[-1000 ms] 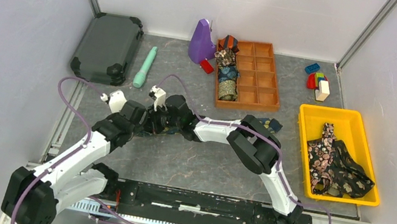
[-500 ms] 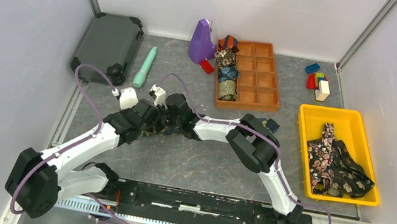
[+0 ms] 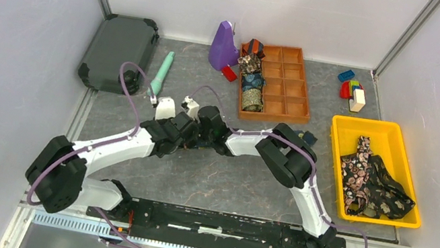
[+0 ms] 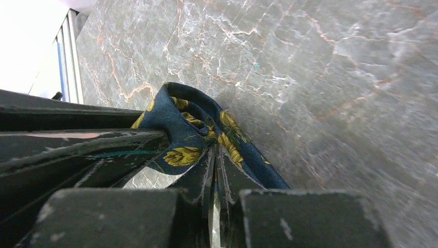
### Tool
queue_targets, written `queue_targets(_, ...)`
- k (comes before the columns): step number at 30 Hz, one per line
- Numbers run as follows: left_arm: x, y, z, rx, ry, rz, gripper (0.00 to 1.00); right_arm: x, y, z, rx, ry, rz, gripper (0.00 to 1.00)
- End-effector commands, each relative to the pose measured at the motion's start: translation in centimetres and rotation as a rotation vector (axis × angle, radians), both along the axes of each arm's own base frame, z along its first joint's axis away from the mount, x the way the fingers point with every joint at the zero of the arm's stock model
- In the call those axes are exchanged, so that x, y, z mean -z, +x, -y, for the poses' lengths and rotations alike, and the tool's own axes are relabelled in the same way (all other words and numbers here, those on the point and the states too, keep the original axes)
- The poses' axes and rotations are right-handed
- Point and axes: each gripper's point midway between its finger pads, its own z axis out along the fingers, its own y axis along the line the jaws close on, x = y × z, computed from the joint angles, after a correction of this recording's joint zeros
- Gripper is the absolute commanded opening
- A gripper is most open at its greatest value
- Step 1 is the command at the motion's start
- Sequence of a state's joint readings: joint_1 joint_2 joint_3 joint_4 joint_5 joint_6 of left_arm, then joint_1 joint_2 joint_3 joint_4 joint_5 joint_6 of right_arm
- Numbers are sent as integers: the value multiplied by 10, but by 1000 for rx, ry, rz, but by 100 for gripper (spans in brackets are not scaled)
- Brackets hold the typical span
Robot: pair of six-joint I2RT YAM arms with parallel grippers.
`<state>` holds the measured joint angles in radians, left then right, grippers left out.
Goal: Roll the ties
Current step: Roll the tie at the center of the board.
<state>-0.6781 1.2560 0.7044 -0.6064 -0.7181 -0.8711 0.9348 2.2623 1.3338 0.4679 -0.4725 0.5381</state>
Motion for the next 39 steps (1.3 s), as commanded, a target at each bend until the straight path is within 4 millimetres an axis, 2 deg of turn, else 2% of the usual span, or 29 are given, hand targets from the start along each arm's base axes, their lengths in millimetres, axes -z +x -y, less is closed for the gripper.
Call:
queue_targets(1,-10,17,16,-14,-16,67,2,-49,8,0,5,98,61,7)
queue_targets(6,-5,17,25,14,1,57,2,-56,11,8,14,103,64,7)
queue_targets(13,-1,18,36,39,10,41,2,-66,26,32,70,86,100,7)
queue_targets(18,4,21,44,51,19,25,2,-68,39,54,125,71,110,7)
queue_targets(23,8,22,57,76,6,14,4,-67,44,63,144,72,103,7)
queue_targets(26,9,23,63,94,10,7,9,-66,45,62,140,78,93,7)
queue_targets(32,8,23,71,115,13,9,31,-66,44,62,132,84,84,8)
queue_targets(35,6,22,73,121,11,13,36,-68,42,61,121,99,80,8)
queue_targets(39,5,22,76,137,13,15,37,-75,35,57,84,146,67,9)
